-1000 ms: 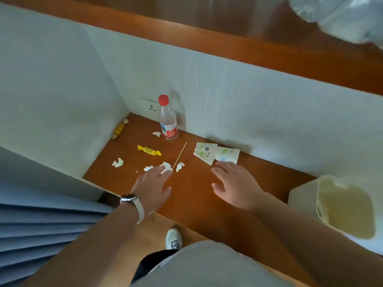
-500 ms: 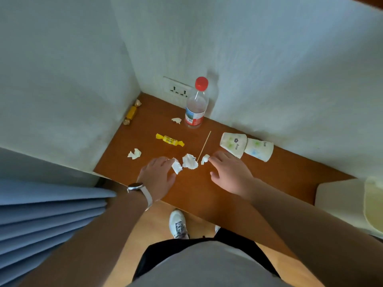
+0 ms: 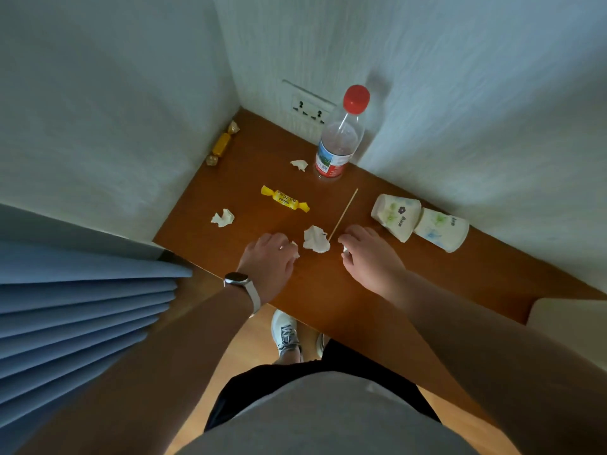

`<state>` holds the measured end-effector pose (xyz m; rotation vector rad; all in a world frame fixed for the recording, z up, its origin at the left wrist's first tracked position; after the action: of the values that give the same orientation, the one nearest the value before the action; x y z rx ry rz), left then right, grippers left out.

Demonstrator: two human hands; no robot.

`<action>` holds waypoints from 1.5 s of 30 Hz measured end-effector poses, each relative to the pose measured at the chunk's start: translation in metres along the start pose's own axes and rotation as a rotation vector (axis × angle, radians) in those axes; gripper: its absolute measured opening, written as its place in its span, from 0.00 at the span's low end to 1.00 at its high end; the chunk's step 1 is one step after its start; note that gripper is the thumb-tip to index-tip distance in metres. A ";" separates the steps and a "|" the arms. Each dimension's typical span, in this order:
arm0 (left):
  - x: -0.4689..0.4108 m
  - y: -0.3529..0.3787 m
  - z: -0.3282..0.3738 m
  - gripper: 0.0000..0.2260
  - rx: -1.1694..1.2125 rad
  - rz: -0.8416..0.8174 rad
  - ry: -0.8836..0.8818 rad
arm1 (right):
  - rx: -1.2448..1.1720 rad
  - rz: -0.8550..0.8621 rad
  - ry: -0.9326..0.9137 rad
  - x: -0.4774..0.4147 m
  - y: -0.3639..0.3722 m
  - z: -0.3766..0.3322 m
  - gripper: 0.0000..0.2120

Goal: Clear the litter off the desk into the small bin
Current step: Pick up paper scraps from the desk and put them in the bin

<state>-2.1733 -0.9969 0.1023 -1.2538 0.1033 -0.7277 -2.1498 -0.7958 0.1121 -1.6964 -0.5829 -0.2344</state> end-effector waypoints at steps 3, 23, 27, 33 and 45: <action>0.000 0.002 -0.001 0.05 0.058 0.012 0.011 | -0.029 -0.003 -0.020 0.002 0.003 0.004 0.11; 0.001 -0.039 0.076 0.07 0.344 0.128 0.149 | -0.417 0.178 0.301 0.112 -0.018 0.022 0.10; -0.002 -0.049 0.115 0.07 0.331 0.125 0.202 | -0.469 0.223 0.370 0.144 -0.026 0.033 0.11; -0.008 -0.050 0.194 0.07 0.306 0.087 0.314 | -0.561 0.355 0.478 0.205 -0.045 0.069 0.11; -0.029 -0.028 0.422 0.06 0.261 -0.045 0.611 | -0.674 0.546 0.702 0.370 -0.044 0.197 0.10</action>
<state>-2.0174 -0.6360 0.2612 -0.7569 0.4651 -1.1080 -1.8895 -0.5095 0.2792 -2.1625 0.5428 -0.6398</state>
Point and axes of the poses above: each hand's wrist, its own x-axis away from the middle knuckle, its own y-axis out of the palm, z = x × y, the point moved 4 cm from there along -x, towards the middle knuckle, and after that the axes turned 12 degrees about -z, right-handed, at the moved point
